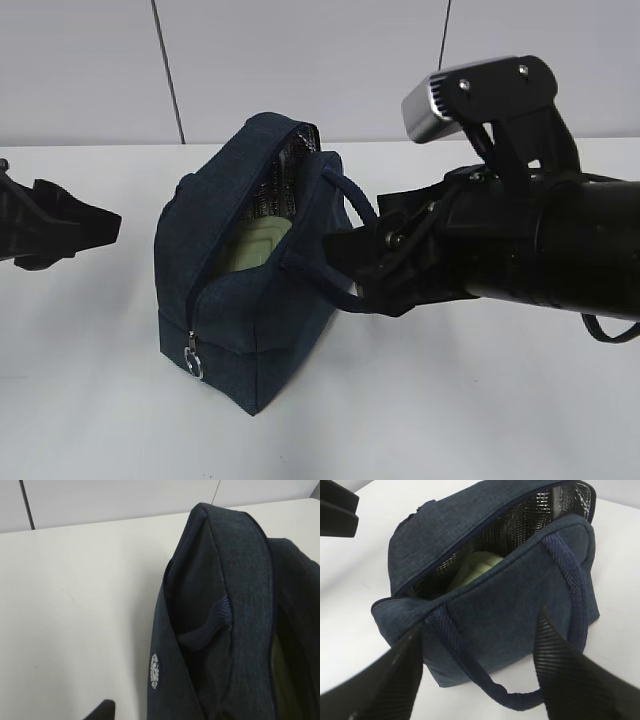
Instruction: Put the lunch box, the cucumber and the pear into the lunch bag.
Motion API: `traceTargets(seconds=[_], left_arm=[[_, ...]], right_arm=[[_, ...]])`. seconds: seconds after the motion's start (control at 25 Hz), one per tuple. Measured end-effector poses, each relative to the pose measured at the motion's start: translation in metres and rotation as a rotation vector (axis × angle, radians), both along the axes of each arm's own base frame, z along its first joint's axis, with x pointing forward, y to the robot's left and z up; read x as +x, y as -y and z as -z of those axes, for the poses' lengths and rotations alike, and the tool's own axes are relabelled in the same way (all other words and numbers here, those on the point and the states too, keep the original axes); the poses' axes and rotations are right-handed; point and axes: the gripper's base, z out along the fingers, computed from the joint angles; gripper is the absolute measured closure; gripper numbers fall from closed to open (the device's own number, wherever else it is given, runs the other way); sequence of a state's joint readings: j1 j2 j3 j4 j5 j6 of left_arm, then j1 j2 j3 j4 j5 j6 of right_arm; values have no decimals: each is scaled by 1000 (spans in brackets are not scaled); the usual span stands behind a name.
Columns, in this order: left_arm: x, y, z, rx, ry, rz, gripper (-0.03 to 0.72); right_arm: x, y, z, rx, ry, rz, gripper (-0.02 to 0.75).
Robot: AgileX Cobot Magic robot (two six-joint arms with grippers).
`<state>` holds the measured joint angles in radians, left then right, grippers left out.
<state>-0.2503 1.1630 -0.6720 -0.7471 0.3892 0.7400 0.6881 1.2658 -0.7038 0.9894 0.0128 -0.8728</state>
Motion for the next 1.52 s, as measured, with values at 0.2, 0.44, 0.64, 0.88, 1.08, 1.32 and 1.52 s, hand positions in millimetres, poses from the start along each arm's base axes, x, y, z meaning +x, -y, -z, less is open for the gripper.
traceTargets(seconds=[0.2,0.44,0.64,0.88,1.08,1.32,1.52], left_arm=[[0,0,0,-1,-1,0,343],[0,0,0,-1,-1,0,365],[0,0,0,-1,-1,0,367],[0,0,0,-1,-1,0,381],[0,0,0,-1,-1,0,400],[0,0,0,-1,0,0,409],[0,0,0,-1,0,0,412]], right_arm=[[0,0,0,0,5,5,202],[1,1,-1,10,1,16,202],[1,1,-1,18,-6,21,202],[-3,0,-7,-2,48,-37,203],[-5,1,-10,-7,67,-56,203],[-4,3,-8,-6,40,-17,203],[-6,7,1,-34,21,2,203]])
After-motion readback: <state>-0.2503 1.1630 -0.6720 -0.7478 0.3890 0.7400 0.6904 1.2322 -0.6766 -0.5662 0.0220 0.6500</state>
